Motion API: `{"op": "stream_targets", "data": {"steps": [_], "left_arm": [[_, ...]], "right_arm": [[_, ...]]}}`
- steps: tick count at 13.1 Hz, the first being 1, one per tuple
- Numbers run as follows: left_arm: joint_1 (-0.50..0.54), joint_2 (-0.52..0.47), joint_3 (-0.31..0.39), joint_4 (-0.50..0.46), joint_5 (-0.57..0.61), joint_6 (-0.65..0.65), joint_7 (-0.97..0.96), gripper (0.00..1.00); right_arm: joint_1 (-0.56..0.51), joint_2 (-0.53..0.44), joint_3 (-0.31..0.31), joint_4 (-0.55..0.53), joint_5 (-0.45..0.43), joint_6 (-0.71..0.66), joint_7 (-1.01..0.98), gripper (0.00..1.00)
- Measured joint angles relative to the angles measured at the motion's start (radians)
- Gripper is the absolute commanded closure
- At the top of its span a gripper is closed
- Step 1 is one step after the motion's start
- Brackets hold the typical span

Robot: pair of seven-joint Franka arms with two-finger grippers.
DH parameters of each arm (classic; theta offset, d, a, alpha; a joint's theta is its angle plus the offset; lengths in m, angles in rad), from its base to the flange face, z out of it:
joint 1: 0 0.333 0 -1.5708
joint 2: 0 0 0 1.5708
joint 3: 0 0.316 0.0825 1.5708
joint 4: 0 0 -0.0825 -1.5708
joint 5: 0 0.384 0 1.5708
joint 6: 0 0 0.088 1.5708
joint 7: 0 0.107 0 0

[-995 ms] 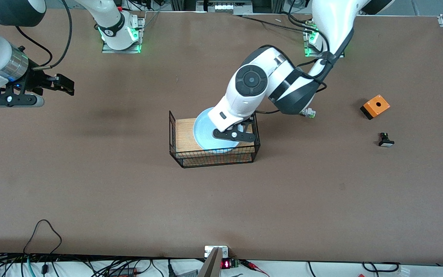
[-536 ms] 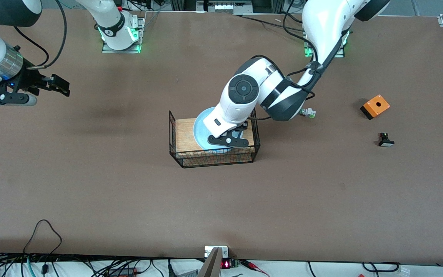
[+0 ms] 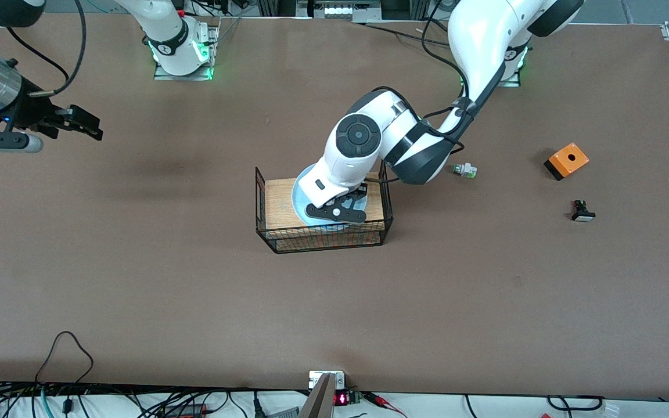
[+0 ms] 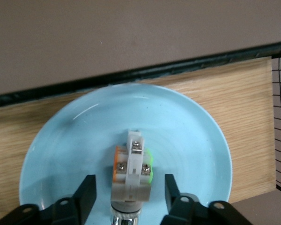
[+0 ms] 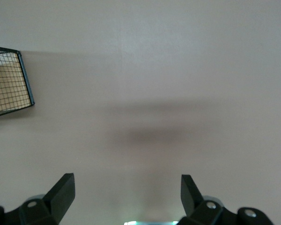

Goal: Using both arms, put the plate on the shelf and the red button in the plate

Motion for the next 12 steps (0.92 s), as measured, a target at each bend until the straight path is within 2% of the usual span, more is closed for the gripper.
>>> {"op": "stream_targets", "data": {"steps": [3, 5, 10, 12], "left_arm": [[0.010, -0.031, 0.005, 0.032, 0.004, 0.000, 0.000, 0.00], [0.044, -0.098, 0.009, 0.044, 0.006, -0.022, 0.000, 0.00], [0.189, -0.283, 0.015, 0.049, 0.009, -0.292, 0.000, 0.00], [0.273, -0.327, 0.017, 0.049, 0.011, -0.325, 0.005, 0.00]], "right_arm": [[-0.001, 0.011, 0.005, 0.071, 0.000, -0.091, 0.010, 0.00], [-0.004, 0.023, 0.005, 0.102, 0.000, -0.106, 0.012, 0.00], [-0.026, 0.032, 0.001, 0.117, -0.001, -0.148, 0.018, 0.00], [-0.027, 0.032, 0.002, 0.120, -0.001, -0.159, 0.020, 0.00]]}}
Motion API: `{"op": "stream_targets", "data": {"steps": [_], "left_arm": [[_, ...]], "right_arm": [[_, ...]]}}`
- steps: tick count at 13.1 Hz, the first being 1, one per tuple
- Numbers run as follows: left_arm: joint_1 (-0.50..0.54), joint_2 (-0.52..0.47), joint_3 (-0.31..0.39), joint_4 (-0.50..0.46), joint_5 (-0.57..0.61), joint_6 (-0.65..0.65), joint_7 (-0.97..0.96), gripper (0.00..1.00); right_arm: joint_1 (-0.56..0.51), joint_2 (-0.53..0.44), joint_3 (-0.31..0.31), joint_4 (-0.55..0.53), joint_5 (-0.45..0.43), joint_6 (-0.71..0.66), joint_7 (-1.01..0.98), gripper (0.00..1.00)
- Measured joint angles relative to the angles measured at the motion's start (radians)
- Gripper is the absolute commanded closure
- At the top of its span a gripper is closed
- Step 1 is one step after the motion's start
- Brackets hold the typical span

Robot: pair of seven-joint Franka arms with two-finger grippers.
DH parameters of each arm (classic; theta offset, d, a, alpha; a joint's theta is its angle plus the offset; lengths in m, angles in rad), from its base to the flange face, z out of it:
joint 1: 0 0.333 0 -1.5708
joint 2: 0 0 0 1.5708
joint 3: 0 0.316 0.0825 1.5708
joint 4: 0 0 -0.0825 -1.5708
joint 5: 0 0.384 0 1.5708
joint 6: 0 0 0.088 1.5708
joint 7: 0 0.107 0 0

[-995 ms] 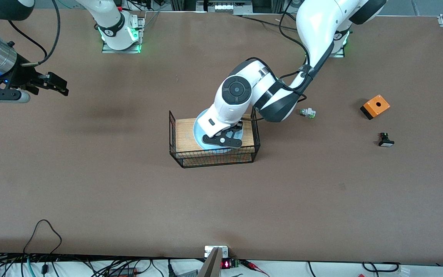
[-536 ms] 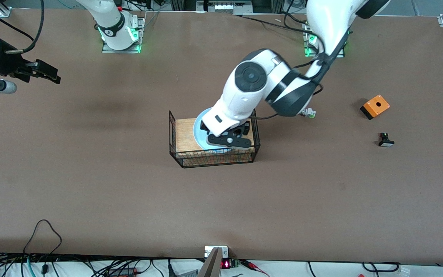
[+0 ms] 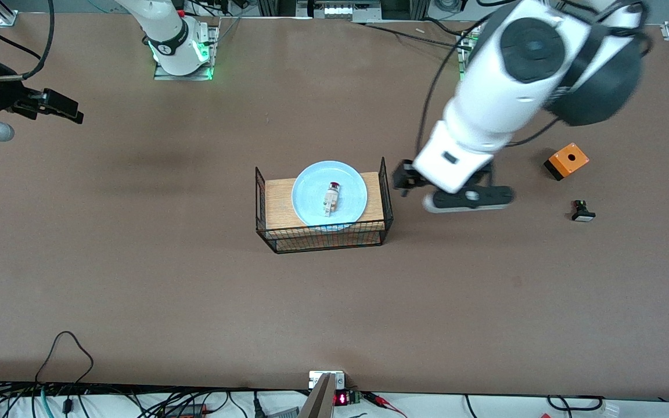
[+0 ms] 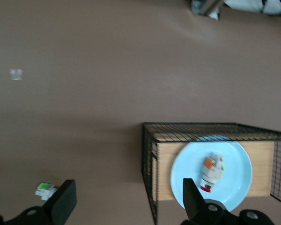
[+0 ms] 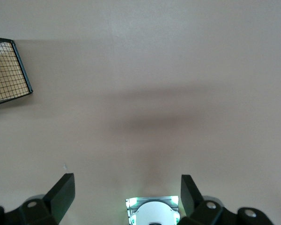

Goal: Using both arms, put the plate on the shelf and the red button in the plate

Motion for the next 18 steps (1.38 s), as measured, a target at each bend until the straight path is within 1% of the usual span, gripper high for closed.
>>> {"op": "stream_targets", "data": {"steps": [2, 5, 6, 8, 9, 10, 11, 13, 14, 15, 16, 18], "left_arm": [[0.107, -0.043, 0.000, 0.000, 0.000, -0.008, 0.048, 0.00], [0.282, -0.066, -0.003, -0.001, 0.000, -0.053, 0.240, 0.00], [0.316, -0.066, -0.003, -0.004, -0.001, -0.073, 0.286, 0.00], [0.350, -0.070, 0.001, -0.012, -0.002, -0.093, 0.382, 0.00], [0.351, -0.082, 0.018, -0.029, -0.002, -0.095, 0.431, 0.00], [0.345, -0.102, 0.051, -0.055, -0.006, -0.093, 0.476, 0.00], [0.328, -0.132, 0.107, -0.092, -0.024, -0.084, 0.527, 0.00], [0.260, -0.196, 0.259, -0.187, -0.085, -0.038, 0.629, 0.00], [0.232, -0.224, 0.320, -0.238, -0.116, -0.015, 0.665, 0.00], [0.220, -0.248, 0.349, -0.289, -0.128, 0.017, 0.682, 0.00], [0.214, -0.274, 0.361, -0.345, -0.132, 0.056, 0.687, 0.00], [0.208, -0.312, 0.363, -0.422, -0.132, 0.079, 0.687, 0.00]], "right_arm": [[0.000, 0.000, 0.002, 0.001, -0.002, -0.001, 0.002, 0.00], [0.010, 0.000, 0.013, 0.010, -0.041, 0.000, 0.002, 0.00], [0.018, 0.000, 0.017, 0.017, -0.045, 0.000, 0.003, 0.00], [0.029, 0.000, 0.020, 0.021, -0.047, -0.002, 0.005, 0.00], [0.031, 0.000, 0.020, 0.021, -0.047, -0.002, 0.006, 0.00], [0.031, 0.000, 0.019, 0.022, -0.047, -0.003, 0.009, 0.00], [0.031, 0.001, 0.019, 0.022, -0.047, -0.003, 0.023, 0.00], [0.031, 0.001, 0.023, 0.022, -0.047, -0.004, 0.069, 0.00], [0.032, 0.001, 0.030, 0.022, -0.047, -0.005, 0.082, 0.00], [0.032, 0.001, 0.038, 0.022, -0.047, -0.006, 0.086, 0.00], [0.032, 0.001, 0.042, 0.022, -0.047, -0.007, 0.086, 0.00], [0.032, 0.001, 0.043, 0.022, -0.047, -0.008, 0.086, 0.00]]}}
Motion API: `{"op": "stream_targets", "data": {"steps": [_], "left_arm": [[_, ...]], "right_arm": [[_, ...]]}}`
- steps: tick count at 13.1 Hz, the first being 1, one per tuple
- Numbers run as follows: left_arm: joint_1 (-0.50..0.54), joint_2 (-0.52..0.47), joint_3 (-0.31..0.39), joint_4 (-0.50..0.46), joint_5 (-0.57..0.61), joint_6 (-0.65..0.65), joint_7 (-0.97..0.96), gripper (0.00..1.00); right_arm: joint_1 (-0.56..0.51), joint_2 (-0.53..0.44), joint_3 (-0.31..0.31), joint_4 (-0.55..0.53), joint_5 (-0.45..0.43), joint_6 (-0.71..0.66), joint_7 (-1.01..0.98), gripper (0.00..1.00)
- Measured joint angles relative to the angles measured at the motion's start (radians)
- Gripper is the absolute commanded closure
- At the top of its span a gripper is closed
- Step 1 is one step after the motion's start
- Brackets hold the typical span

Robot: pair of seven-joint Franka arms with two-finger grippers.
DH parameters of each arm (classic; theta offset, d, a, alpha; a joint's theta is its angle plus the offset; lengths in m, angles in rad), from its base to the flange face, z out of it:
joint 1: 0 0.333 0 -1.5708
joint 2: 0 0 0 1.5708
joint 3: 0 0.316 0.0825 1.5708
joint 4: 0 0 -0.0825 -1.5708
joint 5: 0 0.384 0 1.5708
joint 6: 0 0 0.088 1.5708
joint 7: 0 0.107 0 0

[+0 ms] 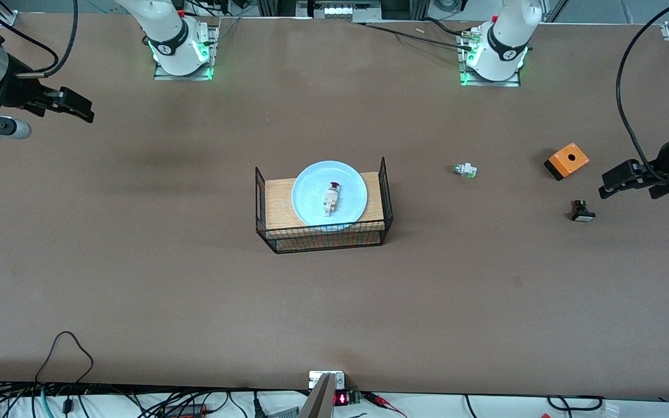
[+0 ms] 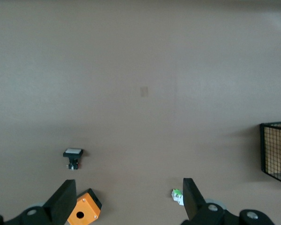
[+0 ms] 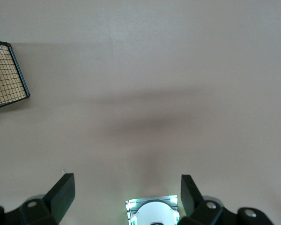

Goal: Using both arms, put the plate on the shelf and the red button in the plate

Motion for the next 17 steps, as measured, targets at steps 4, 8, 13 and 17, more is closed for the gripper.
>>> {"op": "stream_targets", "data": {"steps": [4, 8, 13, 17], "left_arm": [[-0.006, -0.025, -0.002, -0.029, 0.000, -0.012, -0.002, 0.00], [-0.003, -0.045, 0.002, -0.031, 0.000, -0.030, -0.003, 0.00], [-0.005, -0.055, 0.000, -0.026, 0.000, -0.037, -0.013, 0.00], [-0.014, -0.056, -0.005, -0.026, 0.000, -0.046, -0.041, 0.00]], "right_arm": [[-0.001, 0.000, -0.001, 0.000, 0.000, 0.000, -0.033, 0.00], [-0.003, 0.000, -0.004, 0.000, 0.000, -0.001, -0.043, 0.00], [-0.003, 0.001, -0.004, 0.000, 0.000, -0.001, -0.044, 0.00], [-0.003, 0.001, -0.004, 0.000, 0.000, -0.001, -0.044, 0.00]]}}
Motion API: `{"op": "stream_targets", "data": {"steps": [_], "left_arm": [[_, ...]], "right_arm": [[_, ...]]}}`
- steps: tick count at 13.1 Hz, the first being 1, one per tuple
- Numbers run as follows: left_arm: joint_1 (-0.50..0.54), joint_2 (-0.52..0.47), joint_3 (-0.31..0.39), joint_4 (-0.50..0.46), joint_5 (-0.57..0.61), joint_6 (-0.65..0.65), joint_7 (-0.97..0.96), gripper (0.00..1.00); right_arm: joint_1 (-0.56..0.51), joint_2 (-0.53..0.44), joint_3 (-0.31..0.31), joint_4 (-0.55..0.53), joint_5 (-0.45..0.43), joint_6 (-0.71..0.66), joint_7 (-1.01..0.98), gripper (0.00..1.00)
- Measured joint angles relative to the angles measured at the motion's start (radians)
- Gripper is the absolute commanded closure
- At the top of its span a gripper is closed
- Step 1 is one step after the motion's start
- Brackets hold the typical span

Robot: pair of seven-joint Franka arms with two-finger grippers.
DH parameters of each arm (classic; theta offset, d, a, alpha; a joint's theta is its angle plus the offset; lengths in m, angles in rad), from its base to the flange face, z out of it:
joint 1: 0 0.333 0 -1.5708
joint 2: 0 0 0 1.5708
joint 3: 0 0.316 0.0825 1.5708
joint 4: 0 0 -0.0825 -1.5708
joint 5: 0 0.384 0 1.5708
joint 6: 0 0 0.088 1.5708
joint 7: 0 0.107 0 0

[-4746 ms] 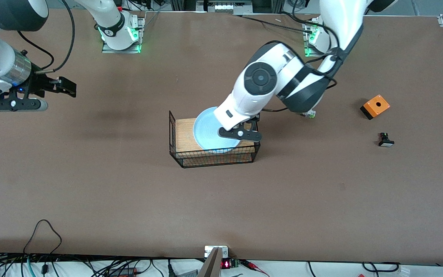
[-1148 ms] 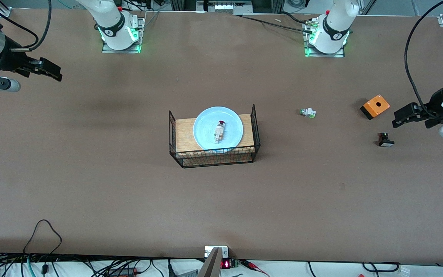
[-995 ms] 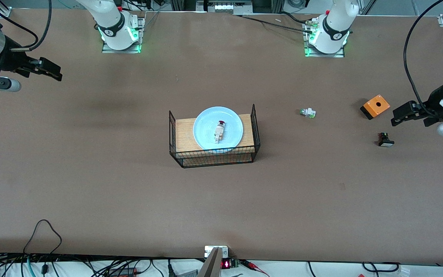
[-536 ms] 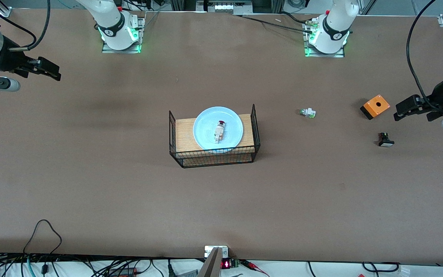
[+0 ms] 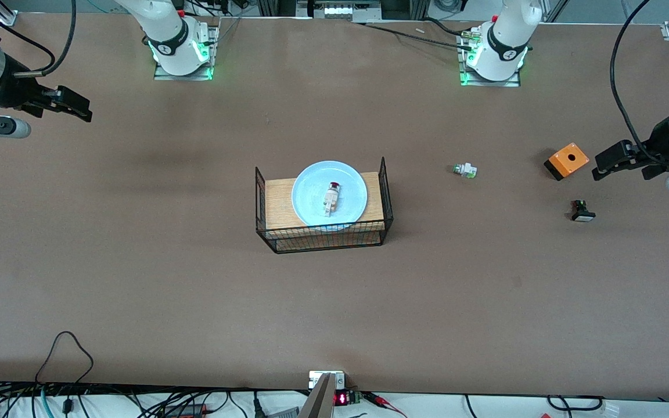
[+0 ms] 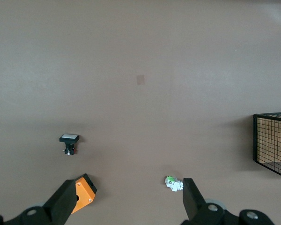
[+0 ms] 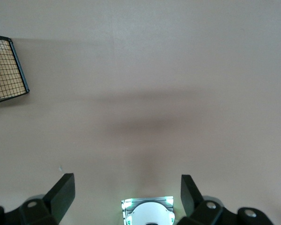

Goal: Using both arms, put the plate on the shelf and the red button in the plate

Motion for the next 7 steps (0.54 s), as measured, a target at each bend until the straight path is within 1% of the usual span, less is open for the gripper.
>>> {"op": "stream_targets", "data": {"steps": [7], "left_arm": [[0.000, -0.001, 0.002, 0.000, 0.000, -0.040, 0.015, 0.00]], "right_arm": [[0.000, 0.000, 0.000, 0.000, 0.000, 0.000, -0.001, 0.00]]}}
